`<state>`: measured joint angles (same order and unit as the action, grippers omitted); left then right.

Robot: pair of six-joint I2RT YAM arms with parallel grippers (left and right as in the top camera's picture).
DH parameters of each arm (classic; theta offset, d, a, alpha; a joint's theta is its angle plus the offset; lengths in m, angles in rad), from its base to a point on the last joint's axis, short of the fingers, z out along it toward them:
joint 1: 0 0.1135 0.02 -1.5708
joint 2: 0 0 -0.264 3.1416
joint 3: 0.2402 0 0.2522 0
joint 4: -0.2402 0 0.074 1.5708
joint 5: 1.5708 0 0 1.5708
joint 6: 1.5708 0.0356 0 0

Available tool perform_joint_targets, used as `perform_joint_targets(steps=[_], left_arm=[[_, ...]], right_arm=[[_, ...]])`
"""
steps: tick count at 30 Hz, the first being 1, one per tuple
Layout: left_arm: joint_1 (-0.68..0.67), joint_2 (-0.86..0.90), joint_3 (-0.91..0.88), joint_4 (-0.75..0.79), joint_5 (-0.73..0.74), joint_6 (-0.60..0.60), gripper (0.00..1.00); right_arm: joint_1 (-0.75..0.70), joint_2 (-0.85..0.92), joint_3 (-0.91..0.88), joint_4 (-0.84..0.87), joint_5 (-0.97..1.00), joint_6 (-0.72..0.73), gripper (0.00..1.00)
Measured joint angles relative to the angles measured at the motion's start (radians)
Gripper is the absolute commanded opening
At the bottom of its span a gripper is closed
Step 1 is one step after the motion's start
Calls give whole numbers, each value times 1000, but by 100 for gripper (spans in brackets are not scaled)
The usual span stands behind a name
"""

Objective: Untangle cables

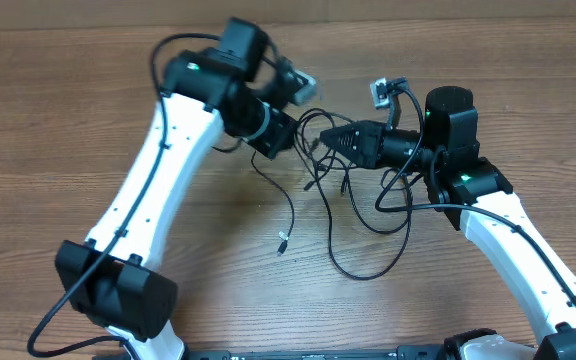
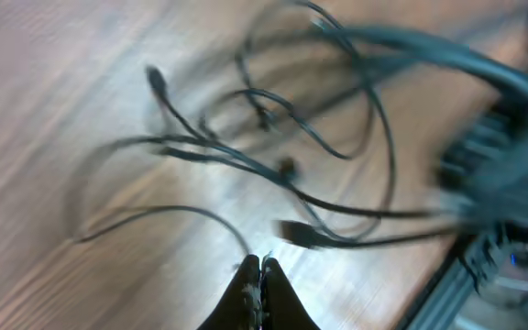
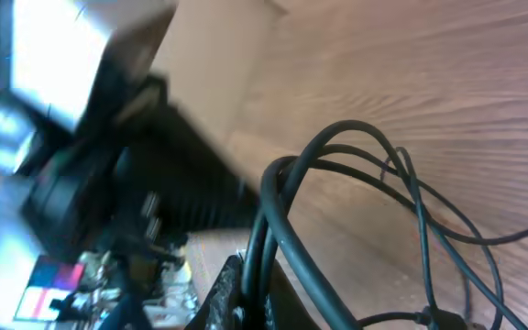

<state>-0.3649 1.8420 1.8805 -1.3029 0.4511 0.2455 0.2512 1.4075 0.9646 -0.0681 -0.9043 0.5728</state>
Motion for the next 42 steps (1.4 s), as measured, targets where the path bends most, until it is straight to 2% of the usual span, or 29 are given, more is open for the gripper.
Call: perform_joint_targets(steps=[2,3,4,7,15,20,42], left_arm=[[45,0,0,20,9,-7,8],[64,0,0,29,20,-7,11],[82,0,0,36,31,-6,20],[121,0,0,56,76,5,25],[123,0,0,20,141,97,26],[123,0,0,-7,165,152,26],[137,0,0,-94,198,279,25]], right_arm=[[0,0,0,0,-25,0,4],[0,0,0,0,-36,0,4],[0,0,0,0,-45,1,4],[0,0,0,8,-84,0,4],[0,0,0,123,-231,4,4],[0,0,0,135,-286,4,4],[0,0,0,136,-312,3,4]])
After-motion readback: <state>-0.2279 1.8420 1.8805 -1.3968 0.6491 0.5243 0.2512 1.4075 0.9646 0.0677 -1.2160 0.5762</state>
